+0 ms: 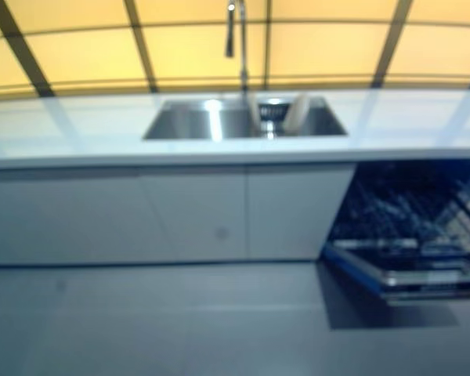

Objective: Take plates into dishwasher

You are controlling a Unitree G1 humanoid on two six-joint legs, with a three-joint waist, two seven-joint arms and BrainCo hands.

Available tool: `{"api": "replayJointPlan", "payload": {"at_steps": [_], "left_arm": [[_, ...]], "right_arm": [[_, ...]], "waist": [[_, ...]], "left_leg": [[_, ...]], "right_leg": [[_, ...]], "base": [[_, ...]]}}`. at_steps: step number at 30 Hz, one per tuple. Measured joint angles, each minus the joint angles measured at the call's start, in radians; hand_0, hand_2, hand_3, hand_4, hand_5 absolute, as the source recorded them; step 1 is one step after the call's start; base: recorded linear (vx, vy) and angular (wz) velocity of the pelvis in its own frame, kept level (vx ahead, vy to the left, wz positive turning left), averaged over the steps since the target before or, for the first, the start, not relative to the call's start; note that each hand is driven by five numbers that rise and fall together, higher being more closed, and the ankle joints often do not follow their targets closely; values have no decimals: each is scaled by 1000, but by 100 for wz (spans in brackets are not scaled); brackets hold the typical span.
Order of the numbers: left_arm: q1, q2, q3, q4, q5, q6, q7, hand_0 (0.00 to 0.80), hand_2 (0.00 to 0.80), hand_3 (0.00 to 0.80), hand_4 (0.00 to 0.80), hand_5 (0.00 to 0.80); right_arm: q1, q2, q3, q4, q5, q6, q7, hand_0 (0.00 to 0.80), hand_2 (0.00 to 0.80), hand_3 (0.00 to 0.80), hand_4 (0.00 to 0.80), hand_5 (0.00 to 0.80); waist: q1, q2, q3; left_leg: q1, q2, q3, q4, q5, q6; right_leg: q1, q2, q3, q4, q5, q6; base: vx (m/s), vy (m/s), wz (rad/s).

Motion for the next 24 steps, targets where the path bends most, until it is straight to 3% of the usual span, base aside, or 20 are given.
{"api": "replayJointPlan", "payload": {"at_steps": [24], "left_arm": [[6, -3, -1, 0, 43, 1, 21, 0, 0, 0, 0, 0]], "right_arm": [[-10, -23, 2, 1, -46, -32, 101, 0, 0, 0, 0, 0]], "waist": [[0, 3, -2]], "left_leg": [[-3, 4, -5, 1, 0, -1]], "right_leg": [[0, 3, -5, 4, -2, -3]], "base": [[-3, -2, 0]]}}
